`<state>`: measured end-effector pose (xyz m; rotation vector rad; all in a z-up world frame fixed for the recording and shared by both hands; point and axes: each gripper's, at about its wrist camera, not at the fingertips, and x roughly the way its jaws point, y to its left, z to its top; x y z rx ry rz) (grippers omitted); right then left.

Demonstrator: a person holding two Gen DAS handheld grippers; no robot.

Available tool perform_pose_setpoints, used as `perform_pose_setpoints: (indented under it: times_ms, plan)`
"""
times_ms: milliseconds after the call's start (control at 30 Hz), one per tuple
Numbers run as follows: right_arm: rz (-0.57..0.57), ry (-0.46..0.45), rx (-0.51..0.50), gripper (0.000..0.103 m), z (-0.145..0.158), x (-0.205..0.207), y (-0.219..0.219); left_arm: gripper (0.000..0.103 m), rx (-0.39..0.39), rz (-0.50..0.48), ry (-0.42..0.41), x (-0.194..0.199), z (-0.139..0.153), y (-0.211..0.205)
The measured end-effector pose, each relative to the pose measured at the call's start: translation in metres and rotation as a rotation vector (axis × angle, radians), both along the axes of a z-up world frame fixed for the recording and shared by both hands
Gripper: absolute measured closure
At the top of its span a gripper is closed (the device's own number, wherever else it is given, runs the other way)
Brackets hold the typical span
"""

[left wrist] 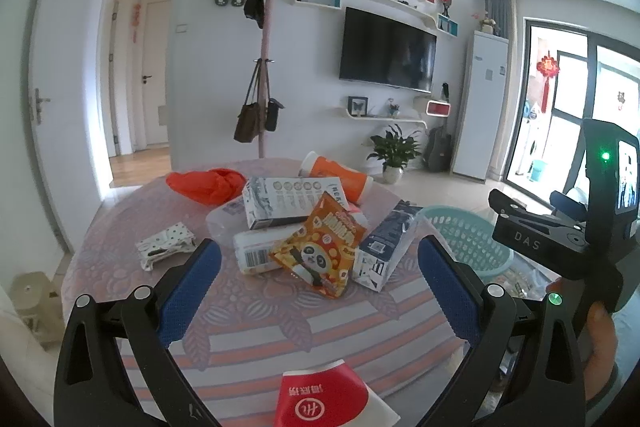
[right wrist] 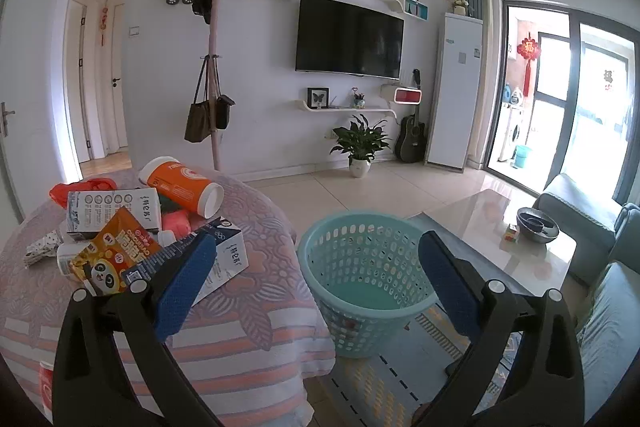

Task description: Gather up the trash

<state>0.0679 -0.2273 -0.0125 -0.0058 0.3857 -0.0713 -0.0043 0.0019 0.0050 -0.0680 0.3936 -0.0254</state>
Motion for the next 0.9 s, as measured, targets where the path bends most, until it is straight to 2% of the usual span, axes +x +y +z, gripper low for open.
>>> perform_pose_setpoints:
  times_ms: [900]
  plan:
    - [-0.002,0.022,0.012,0.006,-0.0075,0.0044,-0.0003,0.007,-0.001,-0.001,-0.006,-0.0020,-0.0025,-0.0027]
